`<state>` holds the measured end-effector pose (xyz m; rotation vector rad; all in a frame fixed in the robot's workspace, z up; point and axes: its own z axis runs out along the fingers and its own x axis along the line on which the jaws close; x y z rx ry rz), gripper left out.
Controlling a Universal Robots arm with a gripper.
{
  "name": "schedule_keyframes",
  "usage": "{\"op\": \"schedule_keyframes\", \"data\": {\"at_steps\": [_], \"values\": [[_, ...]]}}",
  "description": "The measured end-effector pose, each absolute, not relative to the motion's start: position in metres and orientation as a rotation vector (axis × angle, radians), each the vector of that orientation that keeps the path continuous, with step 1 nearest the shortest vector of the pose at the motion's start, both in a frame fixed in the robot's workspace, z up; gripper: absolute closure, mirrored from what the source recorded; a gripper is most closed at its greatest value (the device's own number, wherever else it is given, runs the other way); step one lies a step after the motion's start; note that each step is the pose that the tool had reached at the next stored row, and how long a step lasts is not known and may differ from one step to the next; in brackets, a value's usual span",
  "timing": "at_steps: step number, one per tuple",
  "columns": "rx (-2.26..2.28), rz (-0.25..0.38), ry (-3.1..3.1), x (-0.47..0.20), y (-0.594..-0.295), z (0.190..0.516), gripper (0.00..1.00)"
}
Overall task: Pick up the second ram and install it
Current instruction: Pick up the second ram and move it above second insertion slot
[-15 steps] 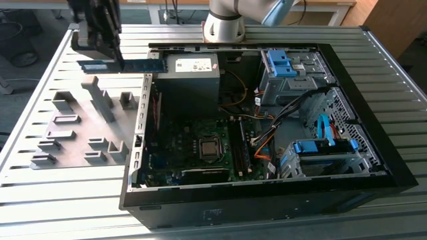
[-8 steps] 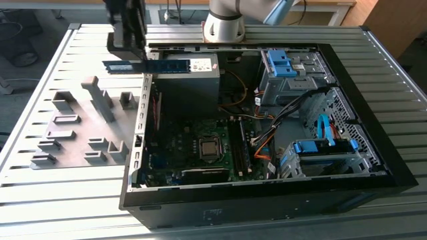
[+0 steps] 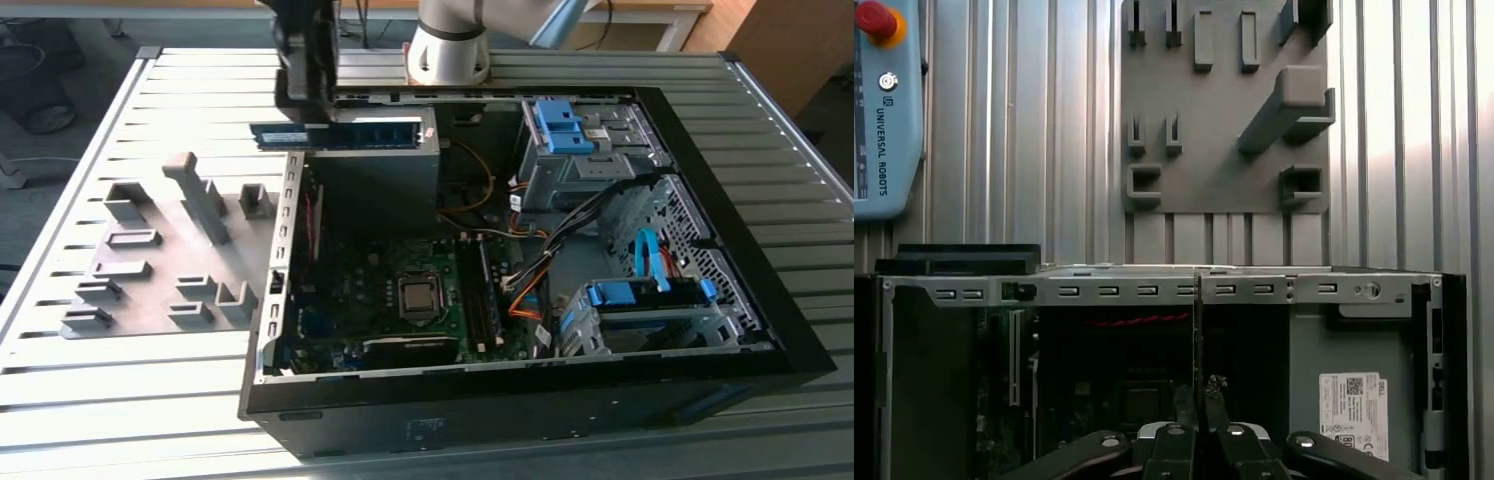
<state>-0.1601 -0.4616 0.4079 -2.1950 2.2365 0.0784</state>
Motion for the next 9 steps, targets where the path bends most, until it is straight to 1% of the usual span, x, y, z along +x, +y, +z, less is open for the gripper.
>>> {"op": "schedule_keyframes", "data": {"at_steps": [9], "values": [[-2.195,0.079,2.236,-0.119,-0.462,0.401,0.86]]}}
